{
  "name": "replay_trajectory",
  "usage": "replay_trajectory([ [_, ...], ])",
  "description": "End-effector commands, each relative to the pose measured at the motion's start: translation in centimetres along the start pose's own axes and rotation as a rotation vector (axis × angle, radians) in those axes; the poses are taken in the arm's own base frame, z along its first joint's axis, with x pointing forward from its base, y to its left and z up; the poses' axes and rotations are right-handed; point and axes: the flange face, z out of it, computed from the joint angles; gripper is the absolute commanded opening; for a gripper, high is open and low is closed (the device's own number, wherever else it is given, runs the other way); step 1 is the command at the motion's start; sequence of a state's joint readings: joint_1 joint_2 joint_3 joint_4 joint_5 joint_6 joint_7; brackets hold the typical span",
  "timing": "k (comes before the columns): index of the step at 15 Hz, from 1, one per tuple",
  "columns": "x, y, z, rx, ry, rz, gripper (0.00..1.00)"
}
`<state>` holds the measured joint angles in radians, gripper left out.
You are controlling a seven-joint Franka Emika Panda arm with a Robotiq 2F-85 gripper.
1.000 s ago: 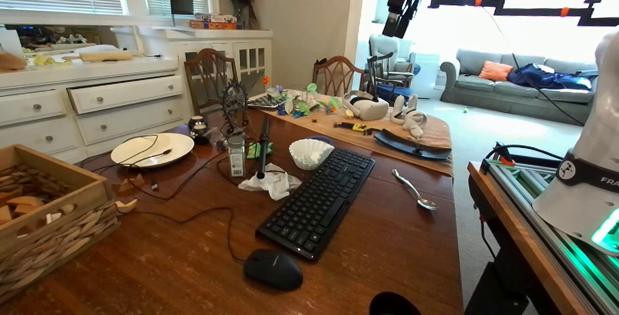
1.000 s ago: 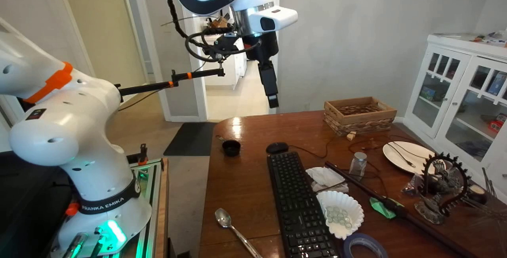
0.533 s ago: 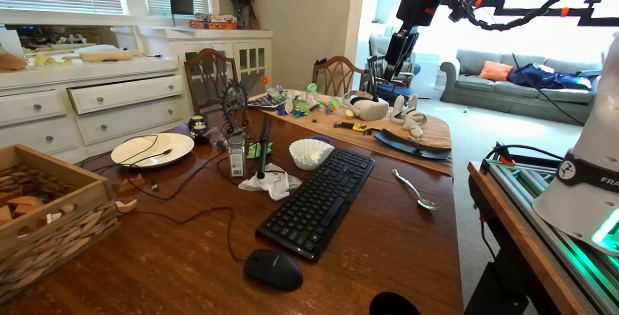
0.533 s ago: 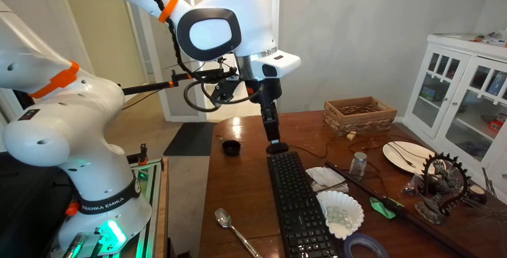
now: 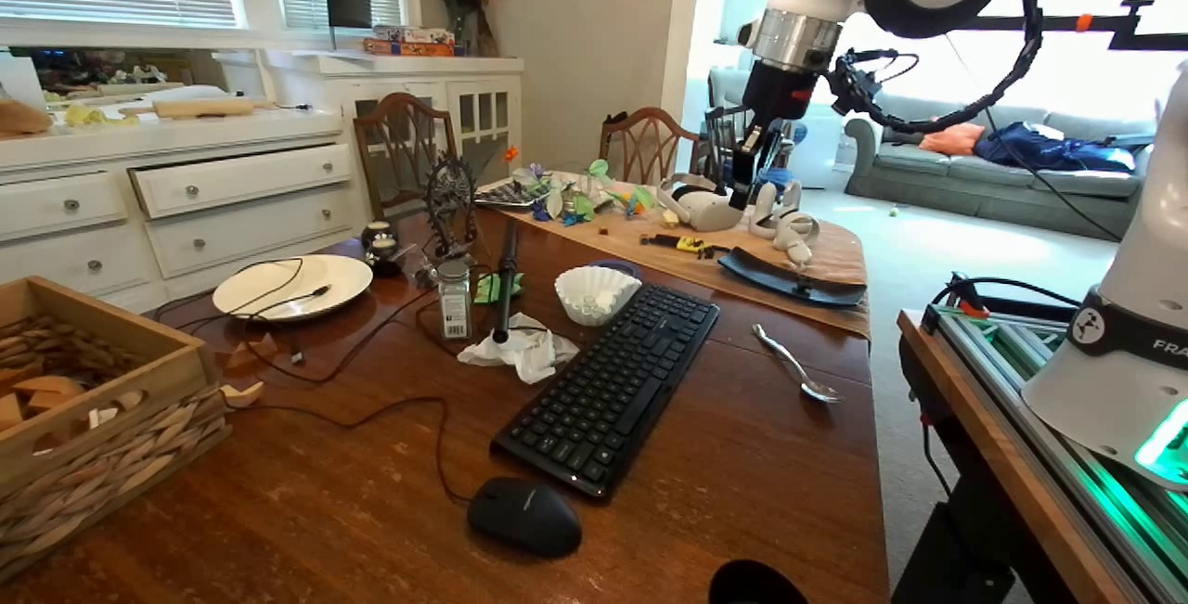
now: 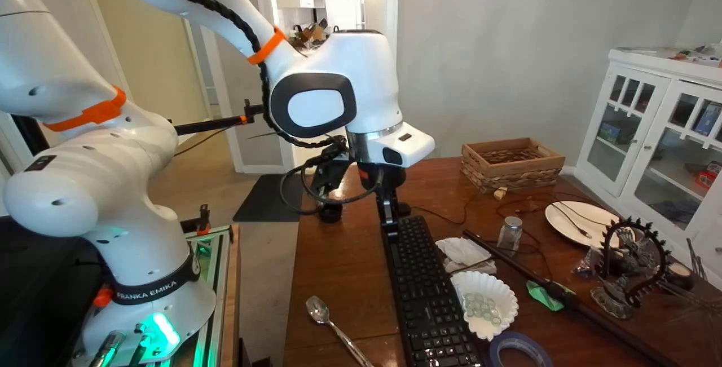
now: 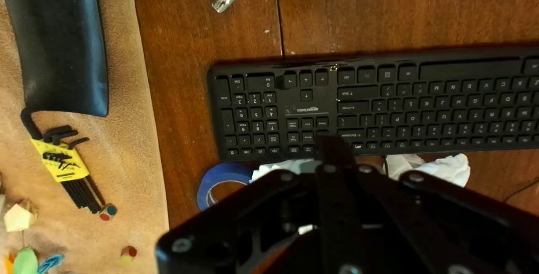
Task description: Press a key on the keyboard
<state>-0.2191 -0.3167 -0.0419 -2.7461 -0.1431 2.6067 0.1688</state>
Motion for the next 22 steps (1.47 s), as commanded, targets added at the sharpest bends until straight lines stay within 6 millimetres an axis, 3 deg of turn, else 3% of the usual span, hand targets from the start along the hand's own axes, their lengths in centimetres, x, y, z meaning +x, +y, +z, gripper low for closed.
replay_trajectory([
  [1,0.4,0.3,2.4,-0.023,-0.012,-0.001,0.00],
  [2,0.1,0.1,1.2,-0.004,-0.009,-0.003,0.00],
  [9,0.5,0.3,1.6,-0.007,-0.007,-0.003,0.00],
  [13,2.0,1.1,4.7,0.007,-0.013,0.015,0.00],
  [18,2.9,2.0,9.9,0.017,-0.047,0.036,0.00],
  [22,3.7,1.5,13.4,0.022,-0.113,0.023,0.00],
])
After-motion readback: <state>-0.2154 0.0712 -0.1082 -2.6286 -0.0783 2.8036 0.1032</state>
